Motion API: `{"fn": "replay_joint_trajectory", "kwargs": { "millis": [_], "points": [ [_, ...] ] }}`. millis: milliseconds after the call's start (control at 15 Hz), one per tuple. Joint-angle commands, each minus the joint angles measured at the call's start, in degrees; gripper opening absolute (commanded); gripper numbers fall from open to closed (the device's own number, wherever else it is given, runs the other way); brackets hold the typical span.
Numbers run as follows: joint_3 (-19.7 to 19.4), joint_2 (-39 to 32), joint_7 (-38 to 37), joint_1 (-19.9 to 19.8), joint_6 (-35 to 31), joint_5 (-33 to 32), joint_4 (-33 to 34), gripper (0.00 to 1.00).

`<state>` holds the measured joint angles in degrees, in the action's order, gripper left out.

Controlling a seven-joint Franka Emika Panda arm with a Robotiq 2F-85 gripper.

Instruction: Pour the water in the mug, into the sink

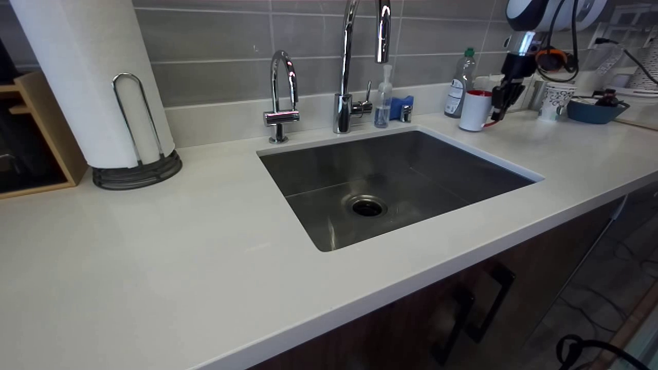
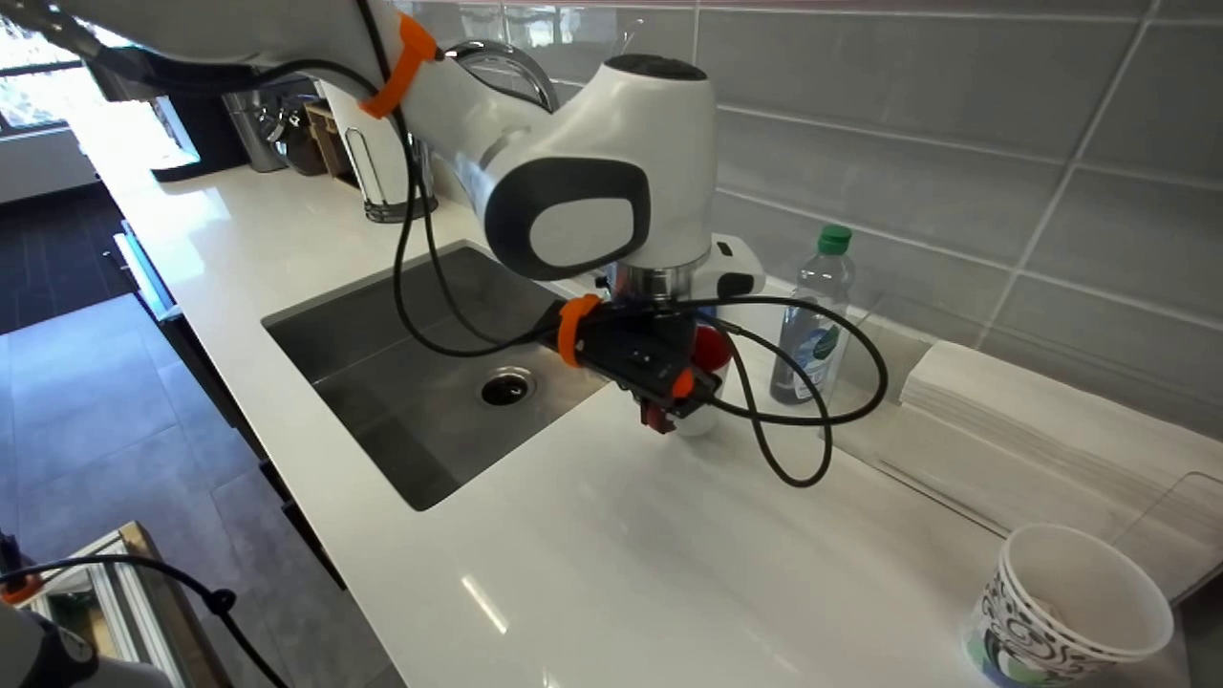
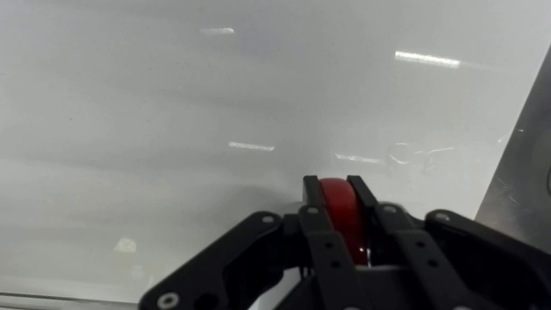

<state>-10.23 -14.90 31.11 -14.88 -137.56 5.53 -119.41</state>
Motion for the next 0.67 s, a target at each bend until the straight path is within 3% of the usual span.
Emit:
{"fn": "replay_joint_trajectory", "kwargs": {
  "millis": [0,600],
  "points": [
    [1.4,-0.4,1.9,-1.5,-0.1,0.6,1.5,0.05],
    [1.5,-1.0,2.3,-1.6,0.3,-0.1,1.7,0.05]
  ]
}}
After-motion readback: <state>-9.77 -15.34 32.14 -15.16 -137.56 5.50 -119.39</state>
